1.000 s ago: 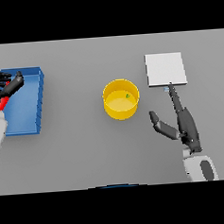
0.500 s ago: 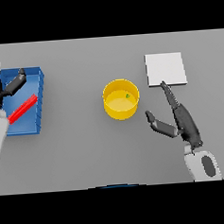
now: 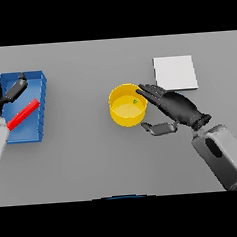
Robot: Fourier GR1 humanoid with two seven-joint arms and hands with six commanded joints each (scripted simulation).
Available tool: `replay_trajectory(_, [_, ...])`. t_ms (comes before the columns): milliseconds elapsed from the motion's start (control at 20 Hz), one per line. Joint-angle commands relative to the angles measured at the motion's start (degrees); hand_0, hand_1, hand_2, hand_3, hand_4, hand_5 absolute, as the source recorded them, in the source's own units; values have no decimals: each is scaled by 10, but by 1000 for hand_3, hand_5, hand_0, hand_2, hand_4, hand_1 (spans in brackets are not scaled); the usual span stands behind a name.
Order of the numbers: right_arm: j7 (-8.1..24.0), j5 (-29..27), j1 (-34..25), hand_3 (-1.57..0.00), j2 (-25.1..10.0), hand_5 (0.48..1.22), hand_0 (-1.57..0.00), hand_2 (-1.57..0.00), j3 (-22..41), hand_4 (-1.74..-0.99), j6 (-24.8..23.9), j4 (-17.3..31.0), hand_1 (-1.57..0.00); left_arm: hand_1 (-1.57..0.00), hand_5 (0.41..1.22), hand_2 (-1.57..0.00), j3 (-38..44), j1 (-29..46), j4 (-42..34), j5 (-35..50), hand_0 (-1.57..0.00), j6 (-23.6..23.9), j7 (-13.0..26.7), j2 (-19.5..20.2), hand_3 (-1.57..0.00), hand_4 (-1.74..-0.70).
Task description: Pick up the red beaker and tilt it to pour out 1 green nut into yellow bowl. Pick up the yellow bowl and place it on the metallic measuring scale.
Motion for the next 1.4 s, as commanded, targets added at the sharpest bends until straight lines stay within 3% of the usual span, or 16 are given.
replay_trajectory(0, [-12, 20, -21, 1, -11, 676, 1, 1, 16, -1217, 9, 12, 1, -4, 693, -4, 0, 0, 1, 0, -5, -2, 0, 1, -4, -738])
replay_trajectory(150, [-33, 72, -74, 1, -33, 698, 1, 1, 61, -1227, 32, 52, 1, -1, 701, -1, -4, 2, -10, -4, -2, -4, 9, 5, -1, -743])
replay_trajectory(400, [-60, 112, -136, 1, -26, 717, 1, 1, 117, -1215, 68, 106, 1, 0, 707, 0, -1, 0, -7, 3, 0, -6, 15, 3, 0, -746])
replay_trajectory(850, [-51, 139, -208, 1, 25, 733, 1, 1, 166, -1257, 105, 199, 1, 1, 698, 1, 4, 10, -18, 2, 1, -6, 1, 18, 1, -744])
replay_trajectory(900, [-65, 142, -215, 1, 24, 734, 1, 1, 169, -1258, 101, 211, 1, 1, 697, 1, 7, 12, -22, 4, 1, -7, 0, 21, 1, -744])
replay_trajectory(1100, [-66, 140, -234, 1, 29, 740, 1, 1, 174, -1265, 124, 233, 1, 1, 699, 1, 8, 3, -8, 7, 1, -9, 1, 17, 1, -745])
replay_trajectory(1350, [-47, 134, -238, -72, 41, 758, 1, -23, 175, -1289, 150, 256, 1, 1, 699, 1, 7, -1, 4, 4, 1, -10, -4, 19, 1, -745])
